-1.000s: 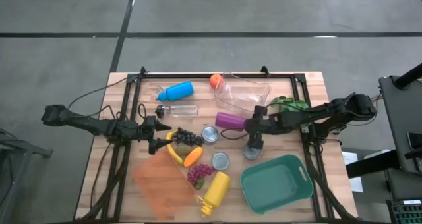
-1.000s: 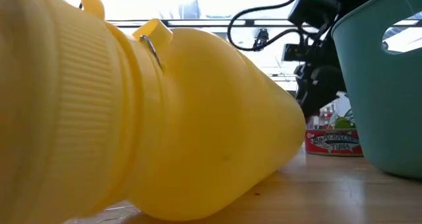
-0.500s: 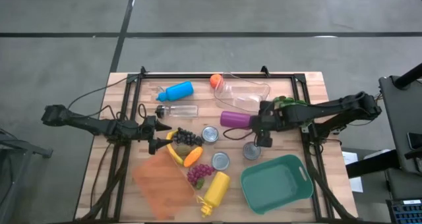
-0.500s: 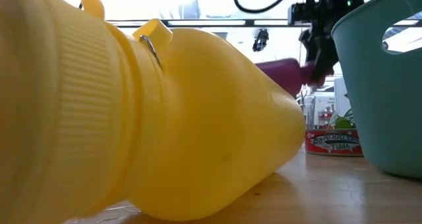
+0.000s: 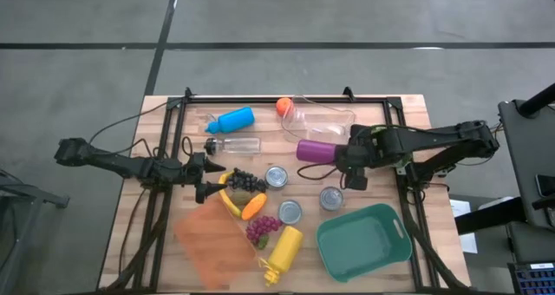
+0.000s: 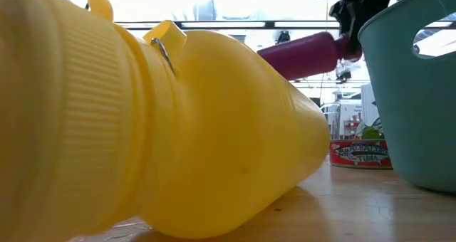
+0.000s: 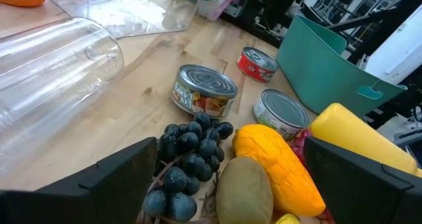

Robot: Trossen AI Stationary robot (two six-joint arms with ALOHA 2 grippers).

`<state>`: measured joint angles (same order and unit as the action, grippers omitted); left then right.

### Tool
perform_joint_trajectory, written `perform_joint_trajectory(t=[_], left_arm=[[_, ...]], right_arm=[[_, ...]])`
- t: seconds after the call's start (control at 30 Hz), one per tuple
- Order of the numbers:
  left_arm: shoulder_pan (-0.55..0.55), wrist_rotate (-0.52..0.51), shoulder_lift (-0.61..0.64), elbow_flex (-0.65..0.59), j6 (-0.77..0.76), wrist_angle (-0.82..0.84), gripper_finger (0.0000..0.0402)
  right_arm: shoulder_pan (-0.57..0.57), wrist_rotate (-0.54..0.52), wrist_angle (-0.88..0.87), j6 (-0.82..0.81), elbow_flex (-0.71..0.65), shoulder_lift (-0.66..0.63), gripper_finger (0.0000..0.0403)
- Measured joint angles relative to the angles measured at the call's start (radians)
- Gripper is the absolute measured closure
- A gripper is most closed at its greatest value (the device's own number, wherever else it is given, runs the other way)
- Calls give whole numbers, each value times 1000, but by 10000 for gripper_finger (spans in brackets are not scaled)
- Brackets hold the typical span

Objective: Pick & Place Food Item
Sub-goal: Put the purple water bottle into the transparent bin

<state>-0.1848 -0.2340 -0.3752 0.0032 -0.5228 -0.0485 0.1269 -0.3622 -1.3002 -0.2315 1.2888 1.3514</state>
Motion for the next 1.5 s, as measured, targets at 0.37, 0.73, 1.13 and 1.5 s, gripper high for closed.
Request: perform_joint_trajectory(t=[0.37, 0.73, 1.13, 1.5], left_arm=[[0, 0, 0, 0, 0, 0, 18], [0, 0, 0, 0, 0, 0, 18], [0, 0, 0, 0, 0, 0, 18], [0, 0, 0, 0, 0, 0, 18]], right_arm=[[2, 112, -278, -159, 63, 1, 198], [-3, 186, -271, -166, 13, -2, 198], [33, 49, -264, -161, 68, -3, 190], [52, -94, -187, -160, 81, -33, 199]])
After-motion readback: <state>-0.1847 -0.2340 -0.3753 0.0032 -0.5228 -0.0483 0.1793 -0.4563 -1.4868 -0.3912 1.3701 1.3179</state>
